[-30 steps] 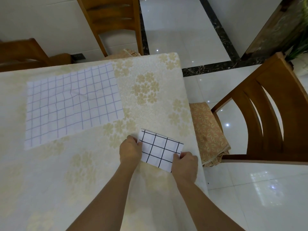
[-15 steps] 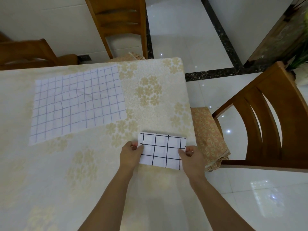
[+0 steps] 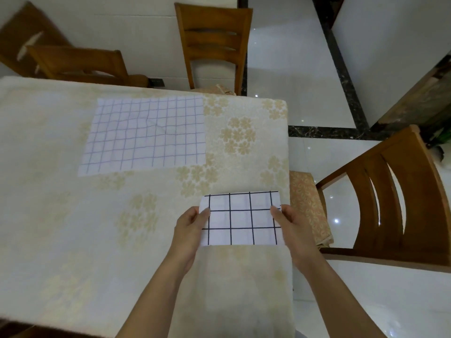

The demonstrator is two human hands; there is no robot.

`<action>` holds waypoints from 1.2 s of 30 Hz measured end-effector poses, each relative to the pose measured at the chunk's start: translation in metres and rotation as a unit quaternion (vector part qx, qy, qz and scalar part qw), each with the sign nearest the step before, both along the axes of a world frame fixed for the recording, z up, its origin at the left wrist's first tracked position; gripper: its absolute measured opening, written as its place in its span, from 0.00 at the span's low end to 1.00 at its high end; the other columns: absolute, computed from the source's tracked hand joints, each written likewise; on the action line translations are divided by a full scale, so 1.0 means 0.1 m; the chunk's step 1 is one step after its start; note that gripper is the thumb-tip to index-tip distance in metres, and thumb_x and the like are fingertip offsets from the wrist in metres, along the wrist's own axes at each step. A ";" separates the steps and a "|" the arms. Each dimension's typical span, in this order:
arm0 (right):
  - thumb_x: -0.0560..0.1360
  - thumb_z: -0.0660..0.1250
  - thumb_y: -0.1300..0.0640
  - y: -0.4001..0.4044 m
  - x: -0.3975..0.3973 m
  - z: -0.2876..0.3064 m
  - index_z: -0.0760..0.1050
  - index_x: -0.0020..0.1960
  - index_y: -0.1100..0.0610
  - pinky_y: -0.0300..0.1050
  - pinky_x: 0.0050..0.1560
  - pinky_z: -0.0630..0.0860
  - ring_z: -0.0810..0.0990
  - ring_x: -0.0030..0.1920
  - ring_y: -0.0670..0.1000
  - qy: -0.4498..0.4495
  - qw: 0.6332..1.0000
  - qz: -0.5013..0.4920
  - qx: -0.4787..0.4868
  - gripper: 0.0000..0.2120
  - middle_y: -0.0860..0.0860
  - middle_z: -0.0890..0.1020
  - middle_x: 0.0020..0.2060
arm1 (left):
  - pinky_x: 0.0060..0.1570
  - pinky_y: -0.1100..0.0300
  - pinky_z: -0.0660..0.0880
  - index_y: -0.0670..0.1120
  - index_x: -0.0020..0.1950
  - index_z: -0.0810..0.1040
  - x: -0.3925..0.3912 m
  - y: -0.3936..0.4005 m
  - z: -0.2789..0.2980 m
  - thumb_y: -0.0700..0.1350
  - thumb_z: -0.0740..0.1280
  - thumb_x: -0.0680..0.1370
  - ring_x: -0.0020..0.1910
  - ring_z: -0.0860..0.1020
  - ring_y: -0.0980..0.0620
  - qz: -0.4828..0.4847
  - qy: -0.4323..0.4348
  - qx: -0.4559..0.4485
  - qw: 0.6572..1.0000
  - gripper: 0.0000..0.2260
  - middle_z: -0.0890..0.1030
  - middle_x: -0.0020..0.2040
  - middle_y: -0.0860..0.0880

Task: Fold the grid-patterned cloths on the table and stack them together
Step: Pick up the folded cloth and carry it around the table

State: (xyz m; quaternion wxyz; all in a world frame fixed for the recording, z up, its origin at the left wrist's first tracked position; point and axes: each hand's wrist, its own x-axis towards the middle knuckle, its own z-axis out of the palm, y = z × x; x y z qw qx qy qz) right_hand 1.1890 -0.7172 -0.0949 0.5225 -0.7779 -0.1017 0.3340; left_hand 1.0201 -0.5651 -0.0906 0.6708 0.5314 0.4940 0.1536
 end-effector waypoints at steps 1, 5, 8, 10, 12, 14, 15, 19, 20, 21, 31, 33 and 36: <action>0.80 0.65 0.50 -0.02 -0.04 0.02 0.70 0.53 0.71 0.60 0.49 0.76 0.73 0.44 0.68 -0.011 1.000 0.002 0.003 0.21 0.69 0.72 0.43 | 0.44 0.52 0.70 0.39 0.44 0.75 -0.04 -0.05 0.03 0.47 0.64 0.82 0.41 0.75 0.48 -0.003 0.005 0.031 0.999 0.12 0.78 0.41 0.45; 0.83 0.59 0.48 -0.12 -0.21 0.10 0.72 0.51 0.68 0.48 0.26 0.74 0.73 0.32 0.59 -0.044 0.999 0.011 0.024 0.21 0.67 0.74 0.36 | 0.36 0.59 0.64 0.38 0.43 0.69 -0.16 -0.26 0.11 0.49 0.59 0.84 0.35 0.68 0.54 -0.008 0.035 0.144 0.989 0.16 0.71 0.36 0.47; 0.83 0.57 0.46 -0.22 -0.33 0.11 0.71 0.45 0.67 0.48 0.32 0.67 0.68 0.31 0.53 -0.100 0.995 0.006 0.028 0.23 0.66 0.69 0.32 | 0.30 0.66 0.64 0.41 0.41 0.70 -0.23 -0.40 0.12 0.49 0.57 0.84 0.31 0.68 0.59 0.007 0.043 0.170 0.984 0.16 0.73 0.34 0.50; 0.83 0.58 0.48 -0.27 -0.39 0.13 0.70 0.42 0.66 0.46 0.33 0.66 0.67 0.31 0.50 -0.127 0.991 0.014 0.026 0.21 0.60 0.67 0.30 | 0.29 0.66 0.64 0.39 0.42 0.71 -0.28 -0.50 0.10 0.48 0.57 0.85 0.30 0.69 0.59 0.007 0.045 0.181 0.982 0.16 0.74 0.34 0.48; 0.83 0.59 0.51 -0.32 -0.42 0.14 0.69 0.39 0.64 0.40 0.31 0.63 0.64 0.29 0.44 -0.144 0.989 0.021 0.022 0.20 0.53 0.65 0.28 | 0.30 0.62 0.66 0.39 0.43 0.71 -0.32 -0.60 0.10 0.49 0.57 0.84 0.31 0.69 0.56 0.011 0.042 0.184 0.982 0.16 0.75 0.34 0.47; 0.83 0.60 0.53 -0.38 -0.42 0.15 0.69 0.37 0.61 0.36 0.29 0.61 0.62 0.27 0.43 -0.157 0.987 0.020 0.014 0.18 0.50 0.64 0.27 | 0.29 0.56 0.67 0.42 0.41 0.70 -0.34 -0.69 0.10 0.50 0.57 0.84 0.31 0.70 0.54 0.018 0.042 0.191 0.981 0.16 0.74 0.33 0.48; 0.83 0.60 0.53 -0.42 -0.42 0.15 0.68 0.36 0.59 0.35 0.29 0.61 0.62 0.27 0.43 -0.161 0.987 0.020 0.012 0.18 0.49 0.64 0.26 | 0.29 0.55 0.67 0.44 0.40 0.70 -0.34 -0.72 0.10 0.50 0.57 0.84 0.30 0.70 0.54 0.021 0.045 0.197 0.979 0.16 0.73 0.32 0.49; 0.82 0.61 0.54 -0.52 -0.36 0.15 0.64 0.33 0.54 0.35 0.28 0.62 0.63 0.25 0.43 -0.178 0.984 0.015 -0.007 0.20 0.46 0.63 0.25 | 0.29 0.59 0.66 0.48 0.37 0.69 -0.30 -0.89 0.11 0.49 0.58 0.84 0.29 0.69 0.56 0.038 0.063 0.222 0.972 0.15 0.72 0.30 0.51; 0.82 0.62 0.55 -0.54 -0.32 0.14 0.64 0.32 0.53 0.35 0.28 0.62 0.63 0.25 0.43 -0.181 0.983 0.019 -0.005 0.20 0.46 0.63 0.25 | 0.29 0.63 0.66 0.48 0.37 0.69 -0.27 -0.93 0.11 0.49 0.58 0.84 0.29 0.69 0.58 0.042 0.071 0.230 0.970 0.15 0.72 0.31 0.51; 0.82 0.62 0.55 -0.56 -0.27 0.13 0.65 0.32 0.53 0.35 0.29 0.61 0.63 0.25 0.42 -0.181 0.983 0.027 -0.004 0.20 0.46 0.64 0.24 | 0.29 0.64 0.66 0.48 0.37 0.69 -0.25 -0.97 0.11 0.48 0.58 0.84 0.29 0.70 0.59 0.046 0.080 0.239 0.967 0.15 0.73 0.31 0.51; 0.83 0.60 0.53 -0.79 0.24 0.04 0.73 0.41 0.59 0.47 0.34 0.66 0.68 0.32 0.46 -0.143 0.975 0.162 0.058 0.15 0.58 0.74 0.31 | 0.32 0.64 0.69 0.49 0.39 0.70 0.03 -1.64 0.11 0.48 0.57 0.84 0.31 0.72 0.59 0.151 0.149 0.240 0.947 0.14 0.74 0.33 0.49; 0.83 0.60 0.53 -0.83 0.31 0.03 0.74 0.42 0.60 0.47 0.35 0.68 0.69 0.33 0.47 -0.130 0.970 0.192 0.073 0.15 0.61 0.76 0.33 | 0.32 0.52 0.72 0.49 0.41 0.71 0.05 -1.80 0.09 0.49 0.57 0.84 0.33 0.73 0.52 0.185 0.148 0.220 0.946 0.13 0.74 0.35 0.49; 0.83 0.60 0.53 -0.85 0.39 -0.01 0.76 0.43 0.58 0.55 0.37 0.74 0.74 0.35 0.50 -0.103 0.964 0.227 0.088 0.14 0.61 0.79 0.36 | 0.33 0.52 0.70 0.47 0.42 0.71 0.07 -2.05 0.09 0.48 0.57 0.84 0.35 0.73 0.51 0.238 0.145 0.205 0.938 0.12 0.74 0.36 0.49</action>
